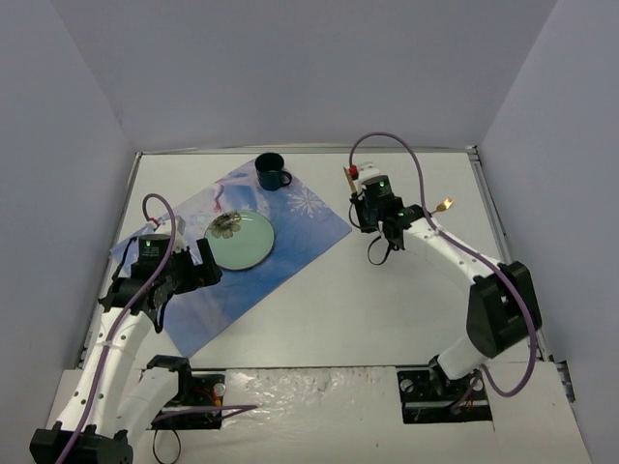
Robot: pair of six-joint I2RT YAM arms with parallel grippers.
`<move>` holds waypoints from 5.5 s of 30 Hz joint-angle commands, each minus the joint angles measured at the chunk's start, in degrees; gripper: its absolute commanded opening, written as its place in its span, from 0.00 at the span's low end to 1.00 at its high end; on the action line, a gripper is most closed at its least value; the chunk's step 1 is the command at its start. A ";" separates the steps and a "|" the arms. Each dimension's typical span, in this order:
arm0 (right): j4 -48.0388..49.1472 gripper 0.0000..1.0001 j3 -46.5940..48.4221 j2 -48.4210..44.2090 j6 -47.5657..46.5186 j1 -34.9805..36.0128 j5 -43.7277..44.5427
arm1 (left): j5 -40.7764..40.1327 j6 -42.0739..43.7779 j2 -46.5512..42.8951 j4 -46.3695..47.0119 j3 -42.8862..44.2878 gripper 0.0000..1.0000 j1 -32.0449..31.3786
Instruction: Set the dinner table for one person
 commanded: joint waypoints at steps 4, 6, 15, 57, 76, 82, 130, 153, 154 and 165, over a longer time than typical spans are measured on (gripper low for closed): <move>6.13 0.00 13.27 14.72 -7.34 7.92 -3.74 | -1.85 -0.05 -1.45 2.50 0.82 0.97 -0.15; 6.64 0.00 15.95 18.97 -8.43 9.38 -4.55 | -2.64 -0.12 -1.52 2.31 0.88 0.97 -0.15; 7.10 0.00 25.46 30.91 -11.63 11.60 -8.77 | -4.78 -0.41 -1.93 1.67 1.06 0.97 -0.14; -0.38 0.37 28.57 33.47 -5.05 10.91 -8.68 | -4.56 -0.49 -0.32 1.59 1.15 0.97 -0.06; 0.26 0.91 16.35 16.08 18.61 -11.86 10.18 | -4.49 -0.49 -0.37 1.67 1.07 0.97 -0.14; 0.39 0.93 16.50 18.51 20.89 -22.30 12.47 | -4.77 -0.49 -0.55 1.54 1.15 0.97 -0.06; 1.49 0.00 -0.50 8.72 25.82 -10.17 11.14 | -3.35 -0.23 -0.94 1.98 1.01 0.97 -0.15; 7.72 0.00 21.32 19.94 14.27 33.30 2.96 | -17.86 -2.09 -5.77 -17.93 20.07 0.97 -0.15; 7.98 0.00 23.75 21.35 14.01 34.01 1.88 | -18.10 -1.43 -5.99 -19.32 21.69 0.97 -0.15; 10.14 0.00 41.51 37.44 12.08 40.16 -3.23 | -24.23 -8.88 -9.89 -30.14 26.69 0.97 -1.86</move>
